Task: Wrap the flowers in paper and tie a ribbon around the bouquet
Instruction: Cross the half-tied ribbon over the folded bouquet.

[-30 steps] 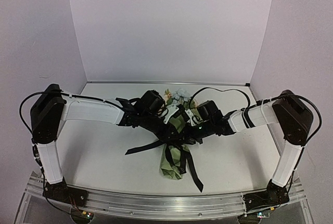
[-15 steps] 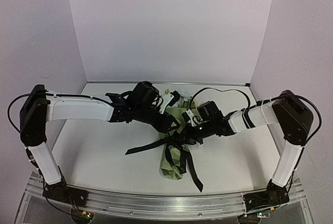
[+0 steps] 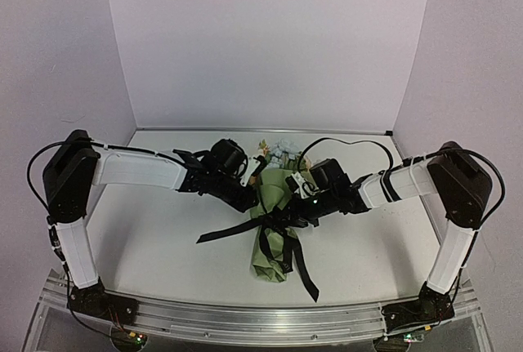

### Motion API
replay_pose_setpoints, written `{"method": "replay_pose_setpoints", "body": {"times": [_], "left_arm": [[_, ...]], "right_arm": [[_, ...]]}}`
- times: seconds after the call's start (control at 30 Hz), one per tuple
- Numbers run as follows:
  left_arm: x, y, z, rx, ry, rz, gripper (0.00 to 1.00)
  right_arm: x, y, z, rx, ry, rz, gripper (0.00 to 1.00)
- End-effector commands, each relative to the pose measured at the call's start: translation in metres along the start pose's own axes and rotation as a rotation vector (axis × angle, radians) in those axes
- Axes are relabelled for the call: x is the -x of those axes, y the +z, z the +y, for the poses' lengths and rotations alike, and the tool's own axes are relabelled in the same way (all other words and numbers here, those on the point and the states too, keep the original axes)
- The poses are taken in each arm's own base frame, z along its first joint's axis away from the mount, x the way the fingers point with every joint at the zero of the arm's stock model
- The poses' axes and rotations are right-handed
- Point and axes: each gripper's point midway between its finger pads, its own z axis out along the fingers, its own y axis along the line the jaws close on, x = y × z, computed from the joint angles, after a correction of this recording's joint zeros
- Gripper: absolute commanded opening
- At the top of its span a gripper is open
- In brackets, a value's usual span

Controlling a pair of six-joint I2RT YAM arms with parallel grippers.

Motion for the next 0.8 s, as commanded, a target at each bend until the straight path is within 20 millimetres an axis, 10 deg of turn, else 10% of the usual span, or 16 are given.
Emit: {"method": "replay_pose_setpoints", "body": {"times": [0.0, 0.77], "left_arm": [[0.005, 0.005, -0.025, -0.069, 0.069, 0.029, 0.15], [0.007, 0.021, -0.053, -0.153, 0.143, 0.052, 0.26]], "right_arm": [[0.007, -0.002, 0.011, 0.033, -0.036, -0.022, 0.00], [0.010, -0.003, 0.028, 0.096, -0.051, -0.001, 0.00]]}}
